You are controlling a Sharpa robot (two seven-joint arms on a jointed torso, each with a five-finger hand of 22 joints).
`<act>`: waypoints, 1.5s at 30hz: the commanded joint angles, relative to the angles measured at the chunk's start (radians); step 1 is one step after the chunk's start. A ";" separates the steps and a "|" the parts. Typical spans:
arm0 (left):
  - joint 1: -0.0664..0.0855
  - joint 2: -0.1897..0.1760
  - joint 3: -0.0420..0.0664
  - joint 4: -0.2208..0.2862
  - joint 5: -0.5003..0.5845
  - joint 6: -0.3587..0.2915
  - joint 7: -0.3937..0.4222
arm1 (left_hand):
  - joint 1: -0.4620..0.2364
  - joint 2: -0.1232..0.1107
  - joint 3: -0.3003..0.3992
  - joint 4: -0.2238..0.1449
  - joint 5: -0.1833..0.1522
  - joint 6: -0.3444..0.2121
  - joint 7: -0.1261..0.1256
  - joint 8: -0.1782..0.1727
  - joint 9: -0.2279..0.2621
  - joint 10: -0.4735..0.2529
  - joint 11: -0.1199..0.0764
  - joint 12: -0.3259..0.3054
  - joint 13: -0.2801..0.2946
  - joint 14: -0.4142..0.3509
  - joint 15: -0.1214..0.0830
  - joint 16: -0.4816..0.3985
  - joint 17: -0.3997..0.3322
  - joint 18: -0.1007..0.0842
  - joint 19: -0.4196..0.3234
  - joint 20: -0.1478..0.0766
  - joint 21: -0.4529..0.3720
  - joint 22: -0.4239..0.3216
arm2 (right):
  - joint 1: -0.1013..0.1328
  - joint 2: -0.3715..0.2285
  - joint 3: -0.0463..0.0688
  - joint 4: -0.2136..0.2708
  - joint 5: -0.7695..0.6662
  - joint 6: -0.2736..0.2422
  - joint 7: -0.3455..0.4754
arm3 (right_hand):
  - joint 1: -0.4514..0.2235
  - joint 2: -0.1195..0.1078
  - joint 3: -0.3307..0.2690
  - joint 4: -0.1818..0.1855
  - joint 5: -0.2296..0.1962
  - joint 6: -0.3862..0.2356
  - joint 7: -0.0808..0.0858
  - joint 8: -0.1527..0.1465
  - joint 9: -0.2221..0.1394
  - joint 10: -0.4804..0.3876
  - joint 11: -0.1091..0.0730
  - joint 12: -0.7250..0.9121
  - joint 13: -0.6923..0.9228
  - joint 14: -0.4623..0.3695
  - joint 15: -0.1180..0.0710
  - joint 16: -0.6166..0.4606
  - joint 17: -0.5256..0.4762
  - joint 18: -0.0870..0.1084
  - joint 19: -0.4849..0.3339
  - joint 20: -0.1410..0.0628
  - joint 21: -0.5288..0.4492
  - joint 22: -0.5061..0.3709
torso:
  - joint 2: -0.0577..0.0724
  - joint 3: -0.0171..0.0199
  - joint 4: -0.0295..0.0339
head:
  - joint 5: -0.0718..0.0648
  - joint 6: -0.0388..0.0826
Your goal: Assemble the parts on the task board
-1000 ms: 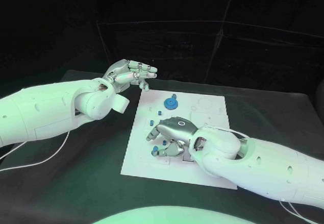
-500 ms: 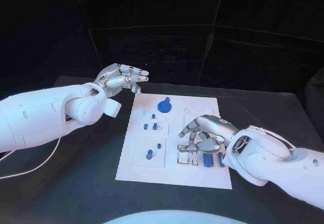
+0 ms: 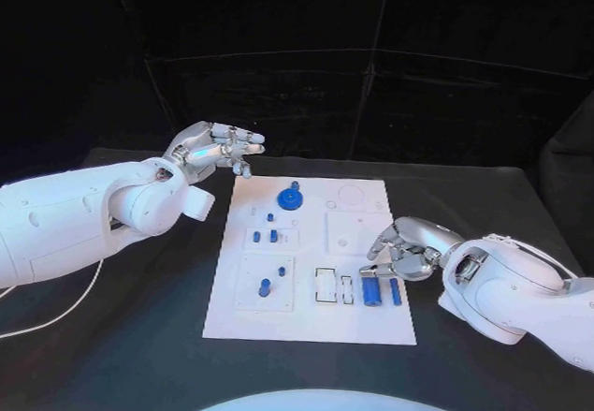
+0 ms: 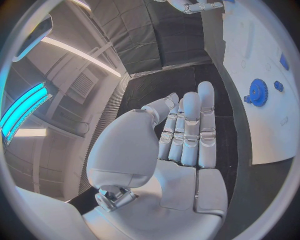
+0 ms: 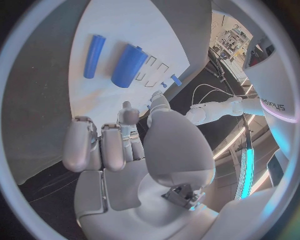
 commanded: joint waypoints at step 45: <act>0.001 -0.007 -0.002 0.001 0.004 0.020 0.002 | -0.014 -0.001 -0.012 0.004 0.006 -0.005 0.000 0.005 -0.002 -0.010 -0.002 0.008 -0.002 -0.006 0.003 0.002 -0.005 0.013 -0.009 0.002 -0.008 -0.003 | -0.040 0.058 -0.001 -0.023 -0.157 0.159 -0.227 | -0.107 0.009 0.015 0.006 0.143 0.006 -0.032 0.120 0.127 0.044 -0.022 0.221 0.312 0.056 -0.026 0.042 0.098 -0.018 0.014 -0.020 0.031 0.054 | 0.000 -0.0023 0.0010 | -0.006 -0.016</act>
